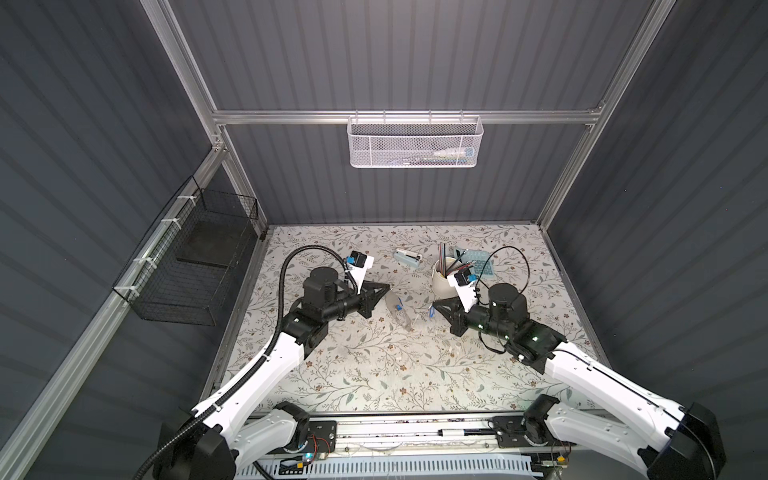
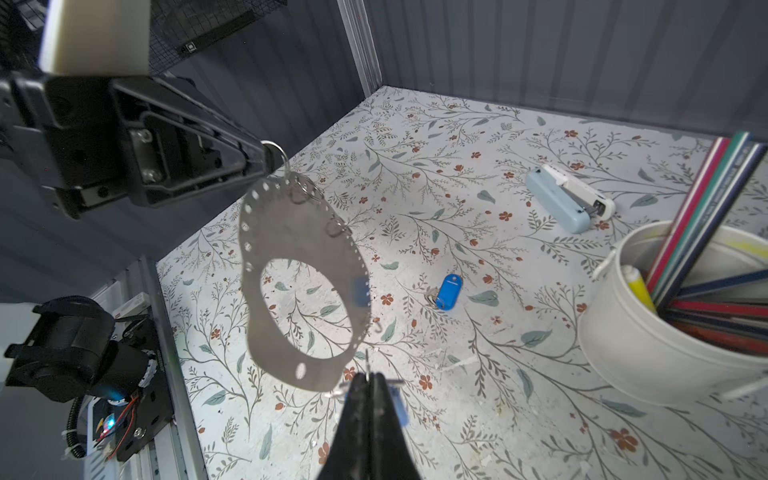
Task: Put the keys on the keyring
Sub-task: 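Lift the blue key with the right gripper toward the hoop in the left gripper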
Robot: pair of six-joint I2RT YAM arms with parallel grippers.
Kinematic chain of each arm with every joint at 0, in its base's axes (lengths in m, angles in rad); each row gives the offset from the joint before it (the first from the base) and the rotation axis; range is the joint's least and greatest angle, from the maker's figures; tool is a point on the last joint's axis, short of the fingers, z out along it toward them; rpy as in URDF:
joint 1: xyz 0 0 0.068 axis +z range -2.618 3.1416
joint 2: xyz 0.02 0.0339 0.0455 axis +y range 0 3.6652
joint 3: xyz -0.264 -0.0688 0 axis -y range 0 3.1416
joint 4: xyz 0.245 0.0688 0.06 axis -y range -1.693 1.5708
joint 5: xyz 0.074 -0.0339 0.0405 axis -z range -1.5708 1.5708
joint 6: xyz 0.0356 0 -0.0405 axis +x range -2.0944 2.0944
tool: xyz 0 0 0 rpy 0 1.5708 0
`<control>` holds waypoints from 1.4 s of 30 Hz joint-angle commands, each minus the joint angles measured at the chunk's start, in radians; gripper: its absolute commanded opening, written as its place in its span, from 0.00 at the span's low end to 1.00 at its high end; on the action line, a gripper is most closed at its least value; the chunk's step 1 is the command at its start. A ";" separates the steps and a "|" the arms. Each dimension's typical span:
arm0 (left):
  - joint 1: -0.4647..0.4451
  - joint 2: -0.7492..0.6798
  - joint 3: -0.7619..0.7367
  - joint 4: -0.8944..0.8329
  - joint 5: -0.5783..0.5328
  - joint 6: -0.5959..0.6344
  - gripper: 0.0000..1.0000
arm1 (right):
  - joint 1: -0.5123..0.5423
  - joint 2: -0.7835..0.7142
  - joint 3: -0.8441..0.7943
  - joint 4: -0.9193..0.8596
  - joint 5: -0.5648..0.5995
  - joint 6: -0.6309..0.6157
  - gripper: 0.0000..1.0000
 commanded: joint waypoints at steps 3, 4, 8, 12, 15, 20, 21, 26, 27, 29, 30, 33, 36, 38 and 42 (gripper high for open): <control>-0.053 0.023 0.052 0.072 0.065 0.015 0.00 | -0.004 0.006 0.071 -0.043 -0.085 -0.020 0.00; -0.063 0.027 0.056 0.074 0.063 0.019 0.00 | -0.004 0.012 0.080 -0.044 -0.092 -0.019 0.00; -0.116 0.045 0.070 0.070 0.035 0.046 0.00 | -0.004 0.035 0.112 -0.046 -0.131 -0.014 0.00; -0.146 0.064 0.079 0.075 0.008 0.057 0.00 | -0.004 0.040 0.108 -0.005 -0.168 0.019 0.00; -0.155 0.066 0.079 0.080 -0.001 0.059 0.00 | -0.004 0.040 0.105 0.003 -0.183 0.034 0.00; -0.168 0.061 0.077 0.083 0.000 0.062 0.00 | -0.004 0.033 0.098 0.017 -0.201 0.054 0.00; -0.170 0.058 0.076 0.082 0.000 0.064 0.00 | -0.003 0.032 0.097 0.020 -0.205 0.057 0.00; -0.185 0.057 0.079 0.082 -0.001 0.074 0.00 | -0.004 0.037 0.097 0.031 -0.215 0.074 0.00; -0.187 0.055 0.079 0.081 -0.002 0.076 0.00 | -0.004 0.037 0.100 0.034 -0.219 0.078 0.00; -0.189 0.054 0.080 0.075 -0.001 0.077 0.00 | -0.003 0.035 0.102 0.040 -0.225 0.086 0.00; -0.191 0.050 0.081 0.076 -0.002 0.077 0.00 | -0.004 0.037 0.104 0.039 -0.223 0.089 0.00; -0.197 0.043 0.079 0.075 -0.001 0.082 0.00 | -0.003 0.042 0.107 0.041 -0.226 0.096 0.00; -0.204 0.035 0.076 0.075 0.001 0.086 0.00 | -0.004 0.047 0.110 0.043 -0.222 0.106 0.00; -0.206 0.029 0.072 0.074 0.000 0.091 0.00 | -0.004 0.050 0.111 0.045 -0.224 0.110 0.00; -0.211 0.022 0.070 0.078 0.004 0.096 0.00 | -0.003 0.062 0.119 0.035 -0.221 0.116 0.00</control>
